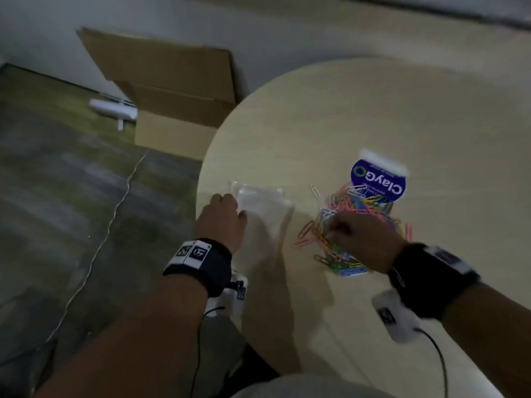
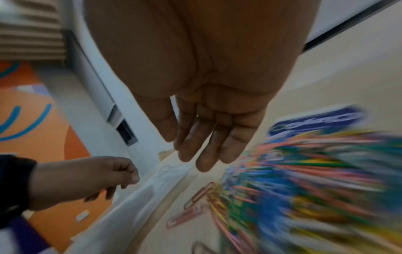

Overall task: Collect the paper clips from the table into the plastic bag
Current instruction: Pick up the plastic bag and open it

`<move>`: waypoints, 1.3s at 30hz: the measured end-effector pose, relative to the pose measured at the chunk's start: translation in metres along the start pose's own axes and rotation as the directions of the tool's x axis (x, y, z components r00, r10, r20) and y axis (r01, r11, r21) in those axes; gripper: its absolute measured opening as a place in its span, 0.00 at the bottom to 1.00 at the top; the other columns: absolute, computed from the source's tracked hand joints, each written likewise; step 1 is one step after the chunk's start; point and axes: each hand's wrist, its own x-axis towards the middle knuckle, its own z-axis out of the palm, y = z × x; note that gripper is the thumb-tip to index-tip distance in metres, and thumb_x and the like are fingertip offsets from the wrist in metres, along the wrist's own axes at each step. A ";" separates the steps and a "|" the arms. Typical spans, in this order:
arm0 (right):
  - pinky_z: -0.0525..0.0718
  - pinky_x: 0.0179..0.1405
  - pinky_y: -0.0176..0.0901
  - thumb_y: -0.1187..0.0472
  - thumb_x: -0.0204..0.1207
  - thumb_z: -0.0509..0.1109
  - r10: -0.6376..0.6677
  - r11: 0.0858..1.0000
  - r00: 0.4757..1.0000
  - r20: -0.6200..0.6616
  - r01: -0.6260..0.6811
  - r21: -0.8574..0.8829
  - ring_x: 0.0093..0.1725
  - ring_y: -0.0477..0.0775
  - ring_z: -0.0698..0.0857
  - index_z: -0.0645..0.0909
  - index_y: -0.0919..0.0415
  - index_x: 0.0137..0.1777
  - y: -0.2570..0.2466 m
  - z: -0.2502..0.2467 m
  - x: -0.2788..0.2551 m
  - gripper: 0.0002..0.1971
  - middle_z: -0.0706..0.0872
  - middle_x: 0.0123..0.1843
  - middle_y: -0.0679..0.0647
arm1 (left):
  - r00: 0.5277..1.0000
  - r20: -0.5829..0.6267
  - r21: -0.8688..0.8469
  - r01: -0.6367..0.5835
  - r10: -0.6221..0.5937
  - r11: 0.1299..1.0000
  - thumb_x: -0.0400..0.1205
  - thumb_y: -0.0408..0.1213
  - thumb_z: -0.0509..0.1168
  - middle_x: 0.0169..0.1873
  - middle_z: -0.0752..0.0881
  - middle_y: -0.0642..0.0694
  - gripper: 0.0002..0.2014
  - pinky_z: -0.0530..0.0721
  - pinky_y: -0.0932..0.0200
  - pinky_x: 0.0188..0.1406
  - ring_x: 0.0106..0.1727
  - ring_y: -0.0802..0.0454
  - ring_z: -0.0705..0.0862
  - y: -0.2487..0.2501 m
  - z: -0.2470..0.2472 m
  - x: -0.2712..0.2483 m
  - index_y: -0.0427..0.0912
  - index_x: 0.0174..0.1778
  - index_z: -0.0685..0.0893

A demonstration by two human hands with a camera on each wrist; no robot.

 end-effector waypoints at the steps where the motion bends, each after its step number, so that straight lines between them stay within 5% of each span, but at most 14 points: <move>1: 0.72 0.42 0.40 0.59 0.78 0.67 -0.003 1.000 1.000 -0.006 0.003 -0.022 0.43 0.49 0.81 0.82 0.54 0.47 -0.005 0.005 0.021 0.03 0.83 0.41 0.46 | 1.000 -0.001 0.021 0.020 -0.020 1.000 0.85 0.48 0.61 0.61 0.77 0.40 0.16 0.80 0.45 0.51 0.55 0.37 0.82 -0.004 0.002 0.003 0.41 0.62 0.78; 5: 0.71 0.47 0.37 0.63 0.75 0.66 -0.019 0.999 0.999 -0.051 0.017 -0.045 0.52 0.54 0.82 0.82 0.55 0.53 -0.026 0.027 0.079 0.08 0.82 0.48 0.50 | 0.998 0.060 0.022 0.007 -0.008 1.000 0.84 0.42 0.63 0.57 0.77 0.41 0.11 0.76 0.49 0.45 0.55 0.38 0.82 -0.020 0.015 0.013 0.43 0.59 0.77; 9: 0.77 0.63 0.52 0.60 0.76 0.65 -0.010 0.998 0.997 -0.073 0.006 -0.057 0.58 0.61 0.80 0.80 0.55 0.60 -0.032 0.047 0.108 0.13 0.80 0.59 0.58 | 0.994 0.042 -0.125 -0.098 0.104 0.987 0.82 0.38 0.68 0.45 0.78 0.49 0.01 0.75 0.55 0.46 0.50 0.42 0.83 -0.033 0.013 0.021 0.49 0.46 0.82; 11: 0.77 0.64 0.54 0.63 0.78 0.63 -0.016 1.000 0.993 -0.115 0.016 -0.001 0.59 0.60 0.80 0.80 0.54 0.61 -0.035 0.050 0.113 0.13 0.80 0.61 0.58 | 0.986 0.043 -0.233 -0.149 0.163 0.961 0.81 0.36 0.69 0.38 0.80 0.52 0.07 0.73 0.58 0.40 0.44 0.46 0.83 -0.037 0.009 0.020 0.52 0.42 0.79; 14: 0.76 0.56 0.41 0.66 0.79 0.61 -0.011 0.991 0.994 -0.106 0.025 0.131 0.54 0.50 0.81 0.83 0.52 0.57 -0.036 0.044 0.108 0.13 0.84 0.56 0.50 | 0.977 0.069 -0.454 -0.151 0.203 0.878 0.81 0.38 0.71 0.35 0.83 0.51 0.08 0.75 0.58 0.34 0.38 0.52 0.81 -0.038 0.000 0.019 0.50 0.41 0.78; 18: 0.76 0.40 0.36 0.66 0.76 0.65 0.049 0.927 0.998 0.033 -0.057 0.372 0.36 0.37 0.82 0.87 0.47 0.41 -0.037 0.023 0.090 0.14 0.87 0.36 0.38 | 0.972 0.110 -0.620 -0.097 0.208 0.778 0.80 0.40 0.73 0.33 0.82 0.57 0.09 0.76 0.59 0.39 0.37 0.56 0.79 -0.036 -0.010 0.025 0.54 0.39 0.79; 21: 0.80 0.34 0.39 0.68 0.75 0.63 0.093 0.789 0.982 0.166 -0.174 0.589 0.32 0.44 0.84 0.90 0.56 0.42 -0.033 0.014 0.073 0.13 0.89 0.34 0.46 | 0.952 0.212 -0.716 -0.003 0.221 0.698 0.81 0.38 0.73 0.35 0.84 0.55 0.07 0.76 0.64 0.42 0.39 0.58 0.81 -0.023 -0.024 0.029 0.50 0.40 0.82; 24: 0.85 0.39 0.47 0.69 0.74 0.67 0.088 0.753 0.980 0.176 -0.181 0.632 0.37 0.53 0.86 0.90 0.62 0.46 -0.025 0.014 0.057 0.10 0.91 0.41 0.64 | 0.938 0.228 -0.705 -0.027 0.262 0.709 0.80 0.37 0.73 0.40 0.86 0.56 0.04 0.77 0.65 0.46 0.45 0.61 0.83 -0.009 -0.031 0.028 0.48 0.42 0.84; 27: 0.85 0.33 0.46 0.73 0.71 0.71 0.117 0.760 0.992 0.046 -0.119 0.639 0.33 0.51 0.85 0.87 0.61 0.47 -0.020 0.014 0.040 0.09 0.89 0.38 0.60 | 0.966 0.080 -0.469 -0.181 0.245 0.865 0.82 0.41 0.71 0.50 0.82 0.58 0.05 0.76 0.59 0.55 0.57 0.57 0.78 0.009 -0.029 0.022 0.53 0.51 0.83; 30: 0.81 0.23 0.46 0.77 0.69 0.70 0.156 0.732 0.983 -0.095 -0.050 0.680 0.26 0.55 0.80 0.75 0.60 0.45 -0.020 0.016 0.026 0.12 0.81 0.31 0.57 | 0.962 -0.136 -0.436 -0.273 0.237 0.857 0.84 0.47 0.67 0.42 0.80 0.54 0.07 0.78 0.56 0.45 0.45 0.53 0.79 0.043 -0.033 0.003 0.50 0.43 0.80; 34: 0.77 0.20 0.45 0.79 0.65 0.72 0.224 0.676 0.963 -0.152 -0.041 0.736 0.23 0.54 0.78 0.68 0.59 0.44 -0.019 0.018 0.019 0.19 0.80 0.30 0.61 | 0.958 0.174 -0.546 -0.099 0.229 0.832 0.81 0.62 0.61 0.30 0.80 0.40 0.26 0.76 0.52 0.33 0.31 0.47 0.80 0.091 -0.029 -0.016 0.41 0.33 0.78; 39: 0.80 0.27 0.50 0.72 0.71 0.71 0.365 0.615 0.916 -0.168 -0.102 0.782 0.25 0.57 0.82 0.76 0.59 0.45 -0.009 0.019 0.016 0.10 0.80 0.26 0.51 | 0.948 0.222 -0.483 -0.097 0.229 0.870 0.83 0.44 0.61 0.26 0.69 0.44 0.19 0.66 0.53 0.29 0.27 0.49 0.67 0.096 -0.020 -0.010 0.43 0.29 0.65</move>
